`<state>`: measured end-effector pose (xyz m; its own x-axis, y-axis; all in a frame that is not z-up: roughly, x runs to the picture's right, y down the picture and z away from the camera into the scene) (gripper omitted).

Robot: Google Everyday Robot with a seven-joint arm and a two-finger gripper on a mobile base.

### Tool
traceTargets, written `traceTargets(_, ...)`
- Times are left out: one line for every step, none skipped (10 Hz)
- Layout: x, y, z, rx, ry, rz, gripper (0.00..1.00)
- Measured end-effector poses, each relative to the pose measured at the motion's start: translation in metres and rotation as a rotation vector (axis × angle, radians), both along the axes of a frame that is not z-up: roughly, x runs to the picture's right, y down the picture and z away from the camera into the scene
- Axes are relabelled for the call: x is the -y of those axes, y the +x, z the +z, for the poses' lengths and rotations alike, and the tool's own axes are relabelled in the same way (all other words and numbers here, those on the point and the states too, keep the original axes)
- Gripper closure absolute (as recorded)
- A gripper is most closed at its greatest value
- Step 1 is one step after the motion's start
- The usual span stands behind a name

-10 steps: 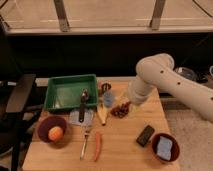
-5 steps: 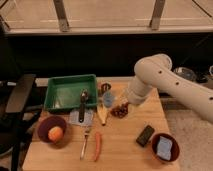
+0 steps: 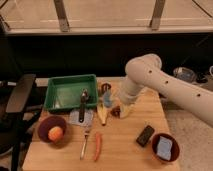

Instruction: Place apple in tray

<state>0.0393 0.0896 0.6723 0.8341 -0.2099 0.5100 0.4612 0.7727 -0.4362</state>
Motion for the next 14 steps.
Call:
traceTargets(-0.001,-0.024,0.004,0.032,-0.008,-0.010,0.35)
traceTargets(-0.003,-0.045,0.007,0.059,-0.015,-0.019,0.35)
traceTargets(-0.005,-0.075,0.012,0.102,-0.025,-0.033,0.35)
traceTargets(-0.007,-0.101,0.016,0.140,-0.036,-0.044,0.35)
traceTargets(-0.009,-0.121,0.019,0.171,-0.045,-0.050,0.35)
traceTargets(-0.012,-0.145,0.022,0.204,-0.058,-0.046,0.35)
traceTargets(-0.016,-0.171,0.025,0.234,-0.076,-0.031,0.35)
traceTargets(-0.018,-0.183,0.026,0.247,-0.084,-0.025,0.35)
traceTargets(-0.018,-0.181,0.026,0.245,-0.085,-0.022,0.35)
traceTargets(-0.018,-0.181,0.026,0.245,-0.085,-0.022,0.35)
traceTargets(-0.018,-0.183,0.026,0.247,-0.085,-0.025,0.35)
traceTargets(-0.018,-0.183,0.026,0.247,-0.085,-0.024,0.35)
traceTargets(-0.017,-0.182,0.026,0.245,-0.086,-0.024,0.35)
traceTargets(-0.017,-0.182,0.027,0.247,-0.084,-0.031,0.35)
